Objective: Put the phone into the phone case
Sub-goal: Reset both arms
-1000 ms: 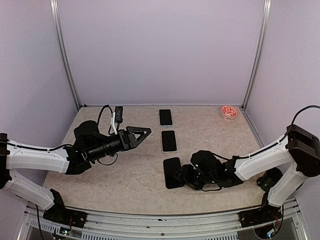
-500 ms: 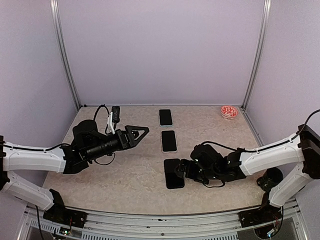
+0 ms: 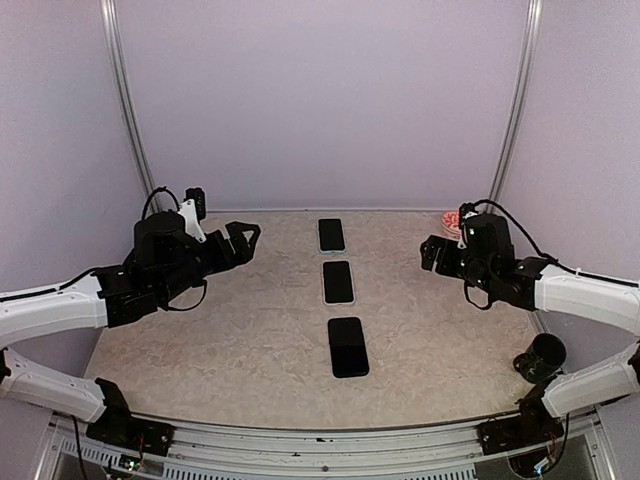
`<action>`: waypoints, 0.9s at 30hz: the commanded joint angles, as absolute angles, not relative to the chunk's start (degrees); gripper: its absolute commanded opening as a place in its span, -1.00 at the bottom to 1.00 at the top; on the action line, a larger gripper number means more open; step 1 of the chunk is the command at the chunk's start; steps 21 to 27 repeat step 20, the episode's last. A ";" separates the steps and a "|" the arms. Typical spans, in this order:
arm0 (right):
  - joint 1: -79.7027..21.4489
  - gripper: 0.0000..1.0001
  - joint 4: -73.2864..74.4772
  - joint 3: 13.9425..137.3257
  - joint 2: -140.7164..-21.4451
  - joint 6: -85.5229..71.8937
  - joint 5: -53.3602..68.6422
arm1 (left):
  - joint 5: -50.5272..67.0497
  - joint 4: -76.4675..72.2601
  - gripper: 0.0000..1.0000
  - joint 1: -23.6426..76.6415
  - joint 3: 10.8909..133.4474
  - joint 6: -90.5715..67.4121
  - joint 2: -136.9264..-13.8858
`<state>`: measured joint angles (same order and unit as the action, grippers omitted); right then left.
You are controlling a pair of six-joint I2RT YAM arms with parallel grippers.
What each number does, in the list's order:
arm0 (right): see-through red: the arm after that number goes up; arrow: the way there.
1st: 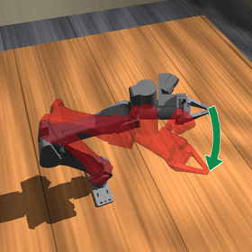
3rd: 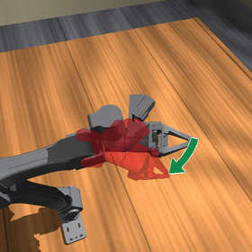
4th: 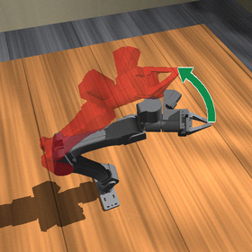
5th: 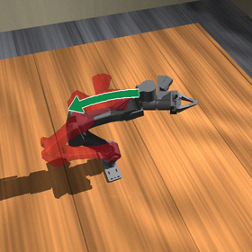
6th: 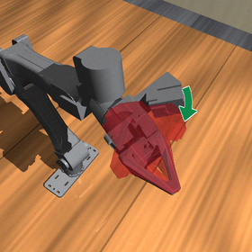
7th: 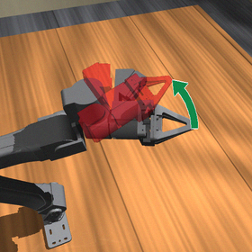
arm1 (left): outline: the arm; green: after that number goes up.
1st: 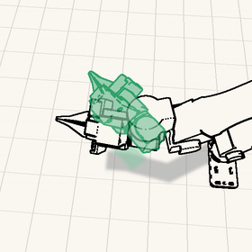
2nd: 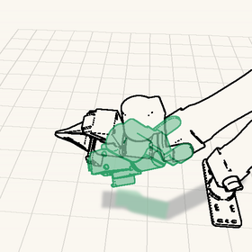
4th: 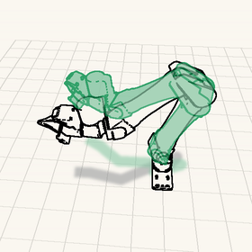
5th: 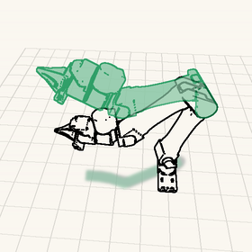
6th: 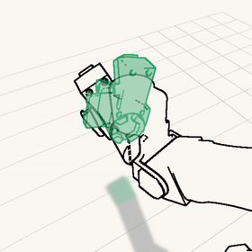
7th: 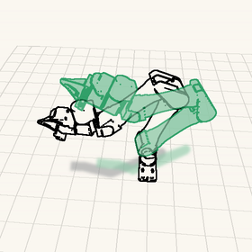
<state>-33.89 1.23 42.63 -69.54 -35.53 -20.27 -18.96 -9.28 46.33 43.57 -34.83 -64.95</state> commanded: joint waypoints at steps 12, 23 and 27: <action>-13.68 0.99 -10.32 41.09 -66.14 -9.64 -15.70 | -26.68 -5.13 0.98 28.48 42.27 -28.97 -63.44; -12.48 0.99 -11.15 40.27 -65.19 -11.37 -16.91 | -25.45 -3.81 0.98 27.33 43.24 -29.37 -61.94; -12.48 0.99 -11.15 40.27 -65.19 -11.37 -16.91 | -25.45 -3.81 0.98 27.33 43.24 -29.37 -61.94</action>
